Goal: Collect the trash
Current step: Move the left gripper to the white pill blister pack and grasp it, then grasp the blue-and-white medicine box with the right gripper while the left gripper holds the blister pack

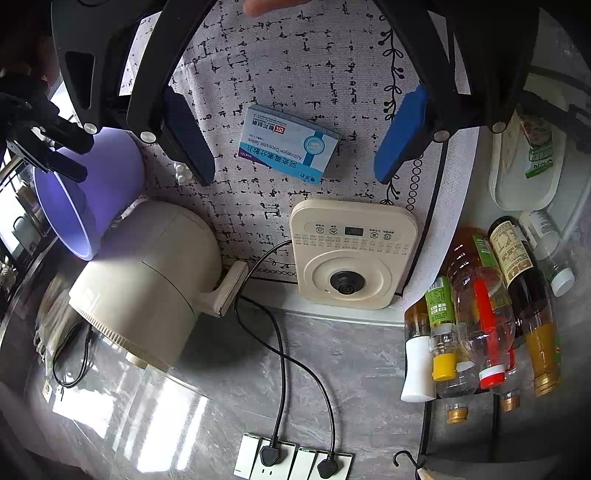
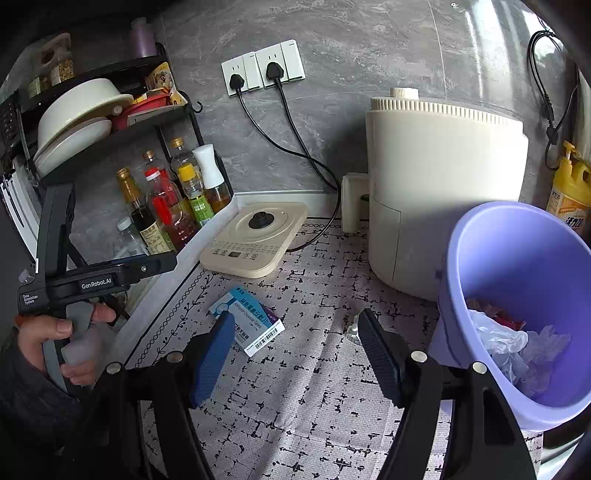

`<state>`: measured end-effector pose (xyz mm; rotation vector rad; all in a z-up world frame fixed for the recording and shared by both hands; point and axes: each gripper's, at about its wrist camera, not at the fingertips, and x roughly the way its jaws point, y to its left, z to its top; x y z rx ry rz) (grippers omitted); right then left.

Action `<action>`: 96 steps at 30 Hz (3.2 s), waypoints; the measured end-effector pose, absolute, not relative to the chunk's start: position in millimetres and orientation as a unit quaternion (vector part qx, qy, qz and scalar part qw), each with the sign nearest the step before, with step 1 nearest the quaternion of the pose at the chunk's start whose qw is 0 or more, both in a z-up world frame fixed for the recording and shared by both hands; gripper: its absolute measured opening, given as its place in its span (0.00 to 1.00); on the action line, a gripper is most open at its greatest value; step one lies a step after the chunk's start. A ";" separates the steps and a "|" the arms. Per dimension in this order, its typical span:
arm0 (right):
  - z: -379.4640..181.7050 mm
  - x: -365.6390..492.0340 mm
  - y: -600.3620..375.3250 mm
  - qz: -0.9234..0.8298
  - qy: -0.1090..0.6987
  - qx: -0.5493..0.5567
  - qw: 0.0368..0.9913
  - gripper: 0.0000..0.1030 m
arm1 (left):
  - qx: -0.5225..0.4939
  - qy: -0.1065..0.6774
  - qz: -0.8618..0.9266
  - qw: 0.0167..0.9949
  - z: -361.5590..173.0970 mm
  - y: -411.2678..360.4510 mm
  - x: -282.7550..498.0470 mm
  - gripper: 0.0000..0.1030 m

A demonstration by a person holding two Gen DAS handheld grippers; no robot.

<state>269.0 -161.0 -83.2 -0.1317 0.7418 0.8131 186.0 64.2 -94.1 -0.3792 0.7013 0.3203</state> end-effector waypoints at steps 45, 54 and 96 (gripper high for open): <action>-158.5 264.1 -220.0 0.111 0.427 0.007 0.897 0.84 | -0.055 0.474 -0.133 0.869 -195.7 -40.4 373.1 0.22; -154.4 273.3 -177.2 0.204 0.419 -0.025 0.884 0.83 | -0.087 0.438 -0.057 0.893 -165.0 9.6 327.3 0.23; -189.1 288.8 -16.7 0.516 0.383 -0.249 0.724 0.92 | -0.226 0.367 0.288 0.855 -145.6 89.7 138.2 0.23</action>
